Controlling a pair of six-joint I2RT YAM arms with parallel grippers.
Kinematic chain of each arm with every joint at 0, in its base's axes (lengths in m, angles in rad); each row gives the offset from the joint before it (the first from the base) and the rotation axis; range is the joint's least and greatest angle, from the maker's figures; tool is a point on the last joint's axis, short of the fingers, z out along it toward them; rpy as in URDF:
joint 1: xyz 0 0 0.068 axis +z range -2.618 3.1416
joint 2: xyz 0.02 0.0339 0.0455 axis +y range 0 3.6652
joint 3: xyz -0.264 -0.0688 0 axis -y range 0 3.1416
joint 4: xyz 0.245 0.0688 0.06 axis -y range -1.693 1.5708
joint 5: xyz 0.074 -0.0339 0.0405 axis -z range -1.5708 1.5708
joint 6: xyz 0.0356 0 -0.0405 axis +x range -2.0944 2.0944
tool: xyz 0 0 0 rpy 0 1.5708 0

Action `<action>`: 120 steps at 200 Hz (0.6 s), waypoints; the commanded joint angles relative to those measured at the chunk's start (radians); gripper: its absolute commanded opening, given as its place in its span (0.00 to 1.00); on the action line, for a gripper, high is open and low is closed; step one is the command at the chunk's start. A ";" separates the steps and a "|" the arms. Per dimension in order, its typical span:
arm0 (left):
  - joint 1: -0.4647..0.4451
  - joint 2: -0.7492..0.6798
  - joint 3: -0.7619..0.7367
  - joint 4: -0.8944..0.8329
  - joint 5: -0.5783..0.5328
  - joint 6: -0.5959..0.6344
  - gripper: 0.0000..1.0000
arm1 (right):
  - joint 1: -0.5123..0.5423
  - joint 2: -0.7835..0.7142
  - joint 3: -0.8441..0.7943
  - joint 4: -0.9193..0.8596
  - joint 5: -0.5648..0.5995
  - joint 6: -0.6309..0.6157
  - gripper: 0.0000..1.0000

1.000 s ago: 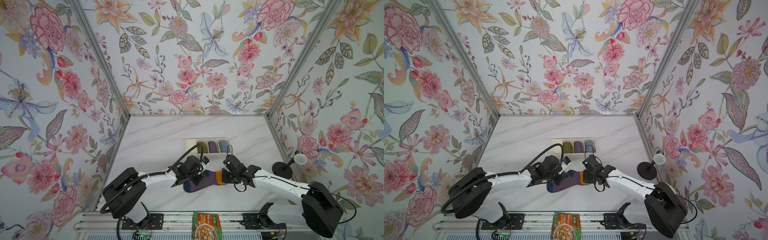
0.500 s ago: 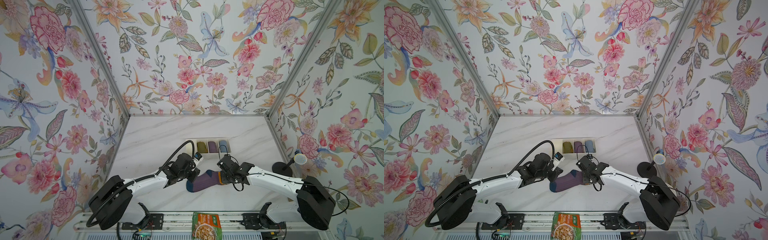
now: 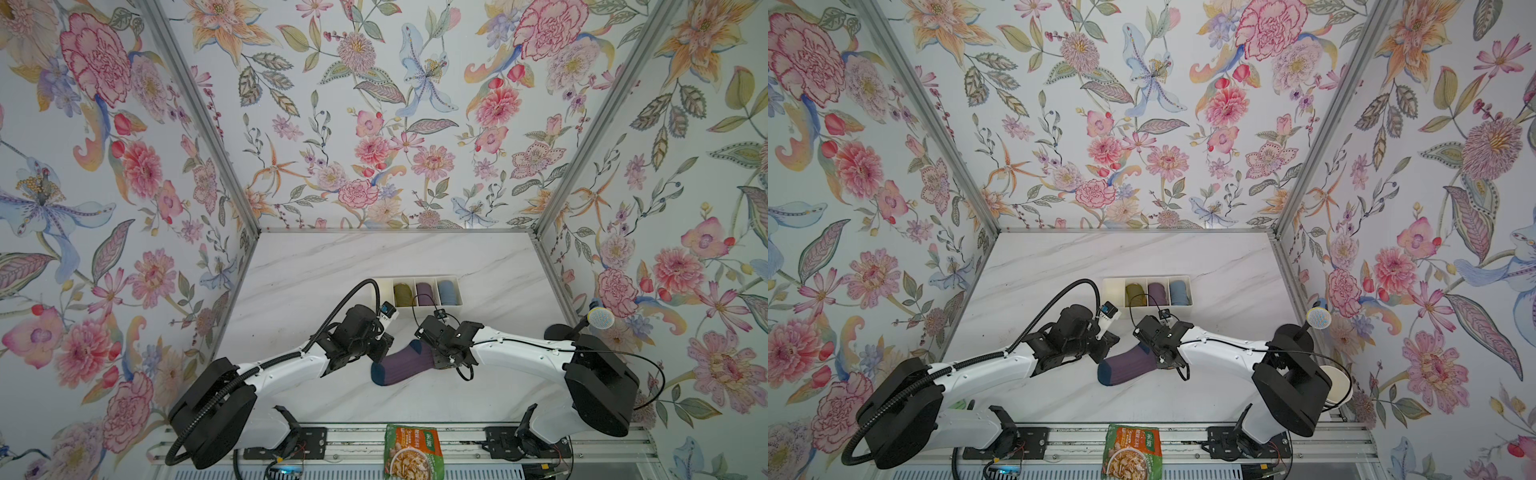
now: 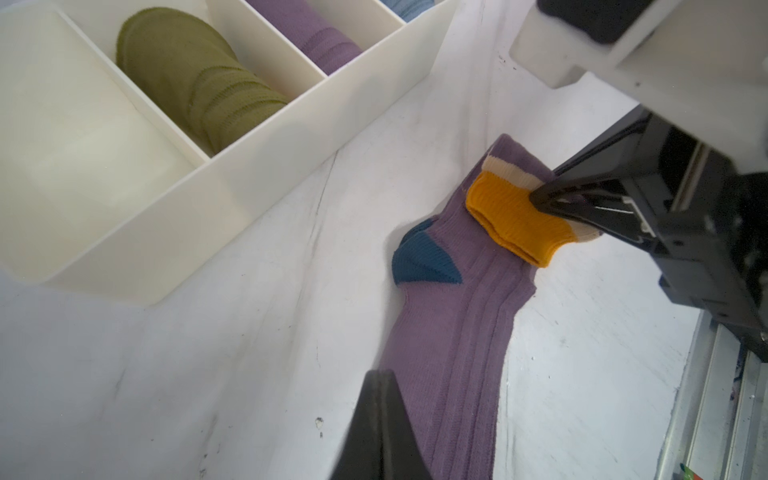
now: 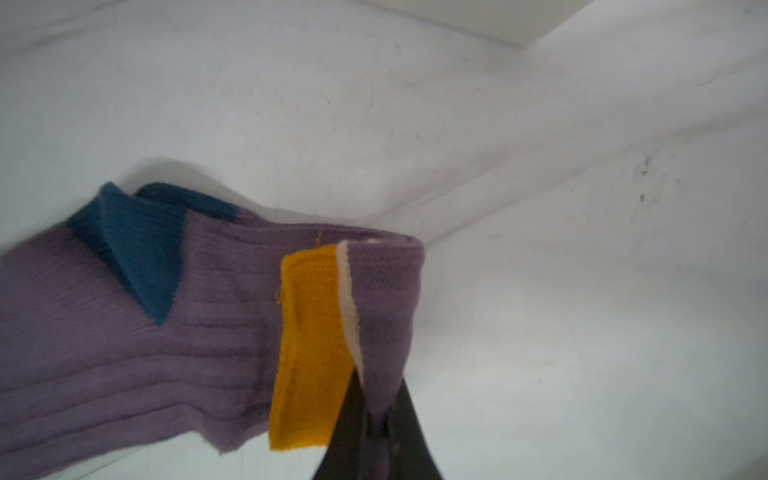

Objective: Roll the socks

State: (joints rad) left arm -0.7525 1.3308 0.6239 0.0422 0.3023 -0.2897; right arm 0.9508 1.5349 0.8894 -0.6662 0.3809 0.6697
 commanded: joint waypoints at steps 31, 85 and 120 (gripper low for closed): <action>0.016 -0.016 -0.010 -0.014 0.019 -0.009 0.00 | 0.036 0.050 0.055 -0.048 0.046 0.010 0.12; 0.022 0.012 -0.011 -0.016 0.072 -0.024 0.00 | 0.069 0.082 0.088 -0.075 0.087 0.011 0.13; 0.020 0.015 -0.037 -0.012 0.126 -0.053 0.00 | 0.066 0.105 0.099 -0.127 0.131 0.017 0.13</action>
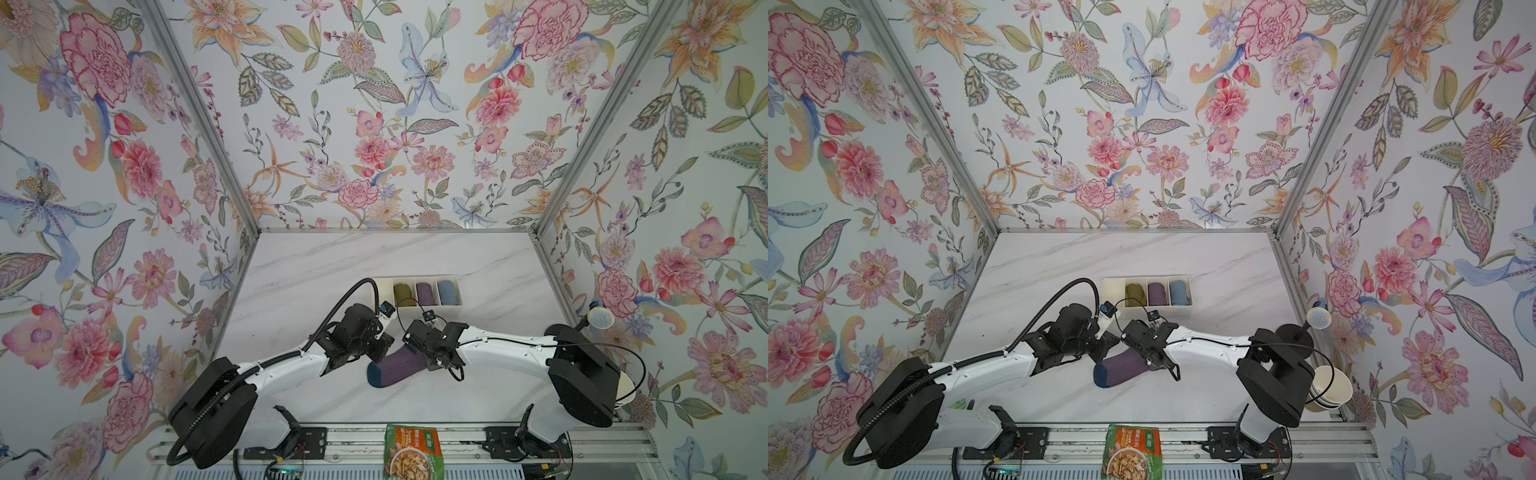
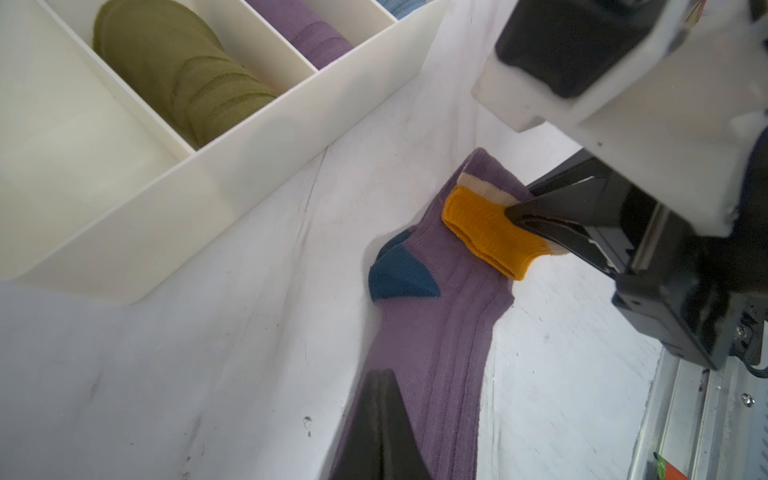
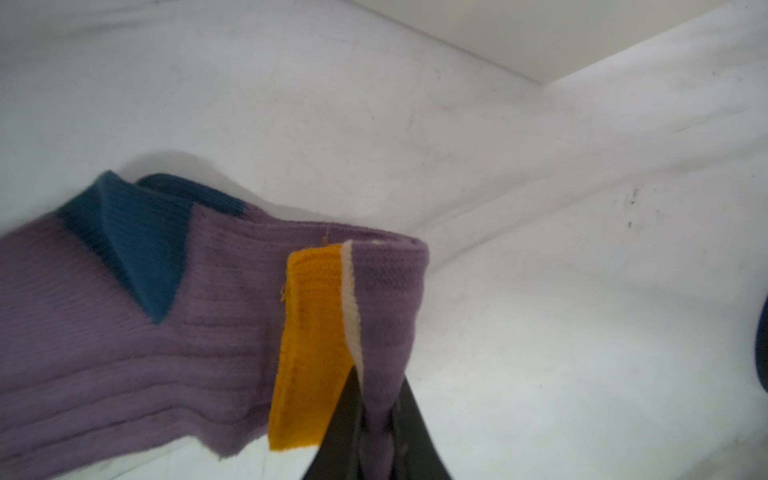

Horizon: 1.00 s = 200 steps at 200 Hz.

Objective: Roll the socks

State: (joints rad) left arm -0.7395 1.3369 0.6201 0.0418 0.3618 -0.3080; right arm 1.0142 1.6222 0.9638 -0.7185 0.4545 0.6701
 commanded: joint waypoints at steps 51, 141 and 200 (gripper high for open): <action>-0.049 0.057 -0.056 0.058 0.095 -0.090 0.00 | 0.004 0.010 0.024 -0.085 0.070 0.025 0.13; -0.097 0.182 -0.046 0.159 0.102 -0.132 0.00 | -0.008 0.004 0.013 -0.096 0.101 0.029 0.13; -0.097 0.286 -0.044 0.198 0.067 -0.137 0.00 | 0.000 0.015 0.015 -0.097 0.099 0.033 0.13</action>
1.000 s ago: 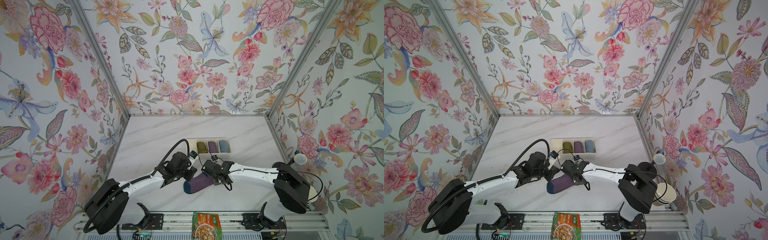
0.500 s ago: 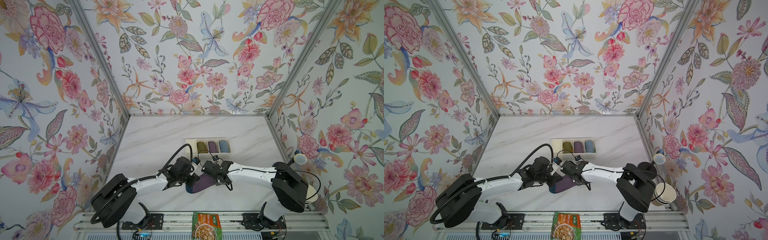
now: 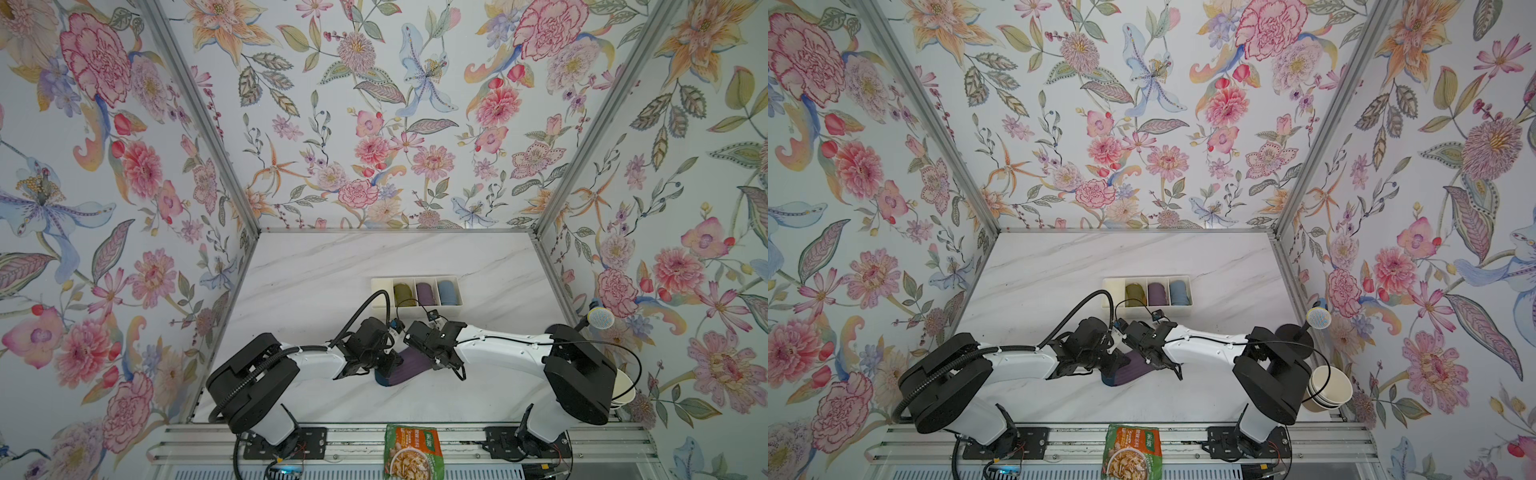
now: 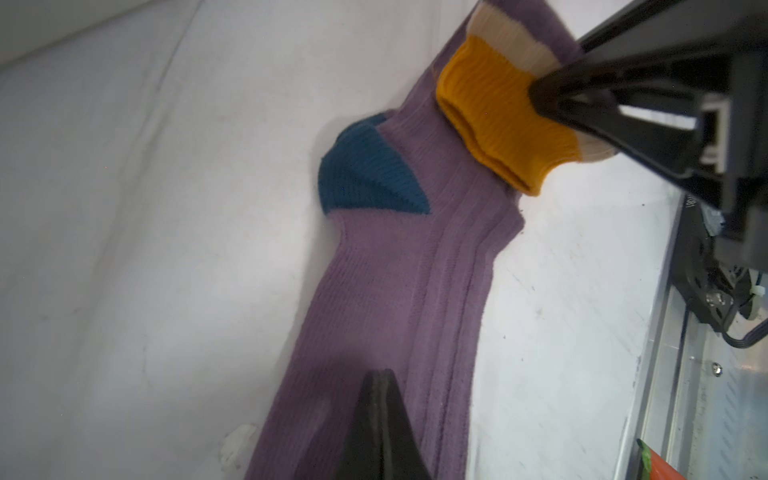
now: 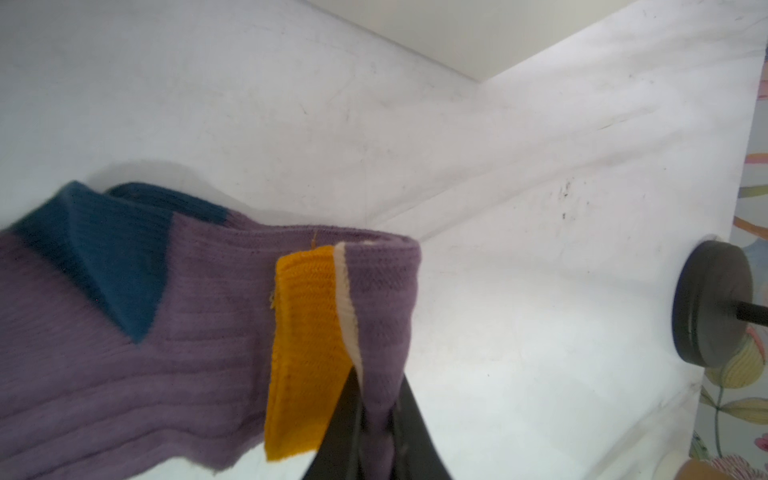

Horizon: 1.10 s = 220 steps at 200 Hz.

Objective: Roll the socks

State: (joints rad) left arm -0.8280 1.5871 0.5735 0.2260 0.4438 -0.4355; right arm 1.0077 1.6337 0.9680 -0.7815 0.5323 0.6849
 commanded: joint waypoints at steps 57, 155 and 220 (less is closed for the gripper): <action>-0.005 0.049 0.014 -0.009 -0.037 0.009 0.00 | 0.039 0.040 0.043 -0.033 0.024 0.020 0.16; 0.012 0.033 0.011 -0.030 -0.040 0.027 0.00 | 0.069 0.073 0.066 0.025 -0.029 -0.011 0.24; 0.021 0.028 0.017 -0.044 -0.039 0.038 0.00 | 0.070 0.037 0.032 0.096 -0.086 -0.035 0.29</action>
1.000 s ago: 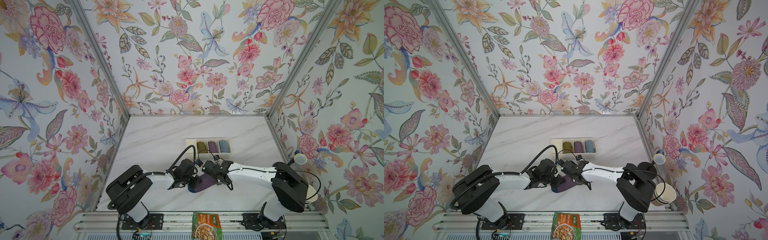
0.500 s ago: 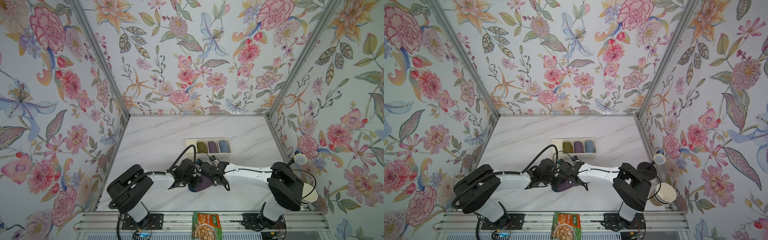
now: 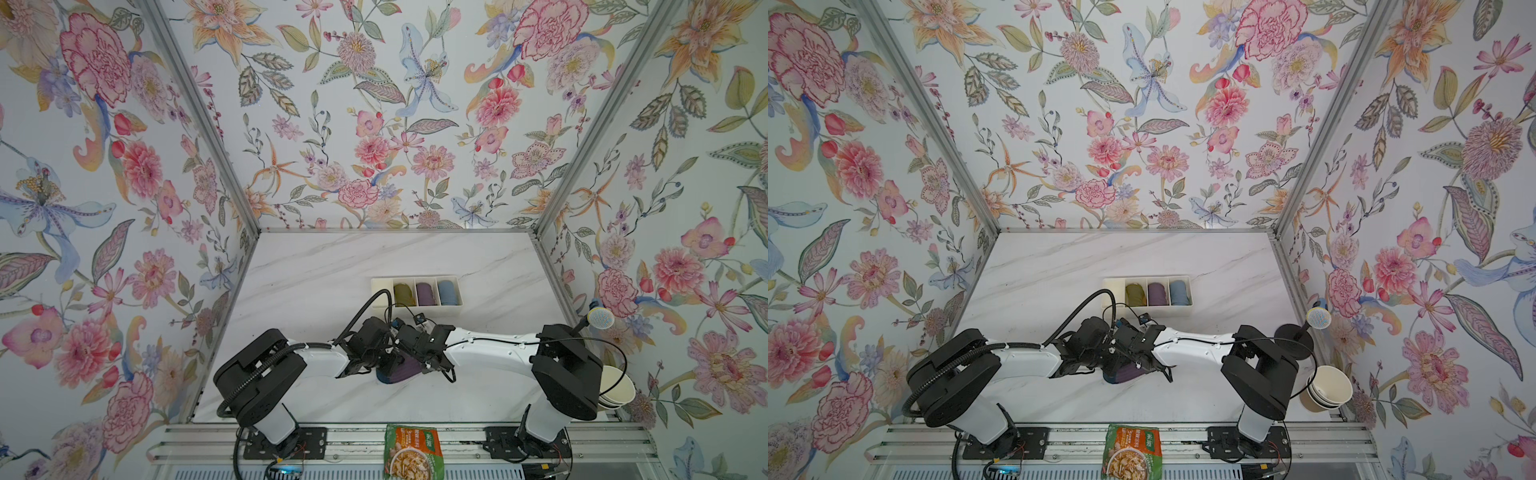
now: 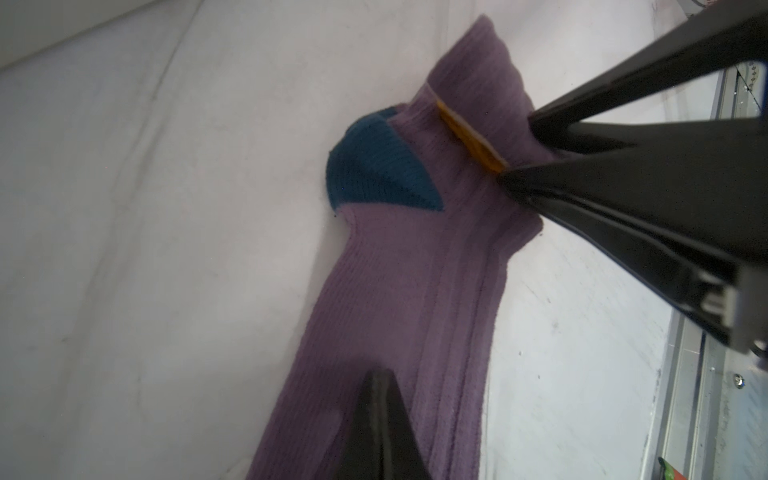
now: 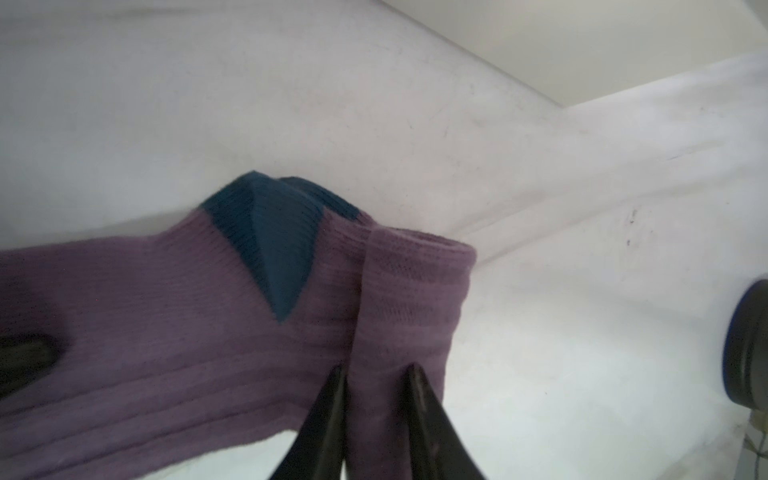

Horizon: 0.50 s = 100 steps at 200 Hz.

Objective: Roll the socks

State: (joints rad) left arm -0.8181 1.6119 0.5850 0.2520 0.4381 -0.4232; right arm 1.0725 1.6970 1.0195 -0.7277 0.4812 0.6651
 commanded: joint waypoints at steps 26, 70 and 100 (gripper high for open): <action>0.014 0.002 0.012 -0.084 -0.033 0.035 0.00 | -0.006 -0.048 -0.048 0.084 -0.077 -0.026 0.34; 0.019 -0.012 0.024 -0.110 -0.037 0.047 0.00 | -0.057 -0.120 -0.132 0.194 -0.179 -0.040 0.36; 0.023 -0.027 0.037 -0.132 -0.041 0.058 0.00 | -0.106 -0.194 -0.212 0.292 -0.277 -0.044 0.39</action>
State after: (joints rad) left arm -0.8089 1.6051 0.6041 0.2012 0.4339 -0.3969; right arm 0.9997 1.5558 0.8677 -0.5247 0.3077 0.6315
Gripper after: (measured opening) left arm 0.048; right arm 0.377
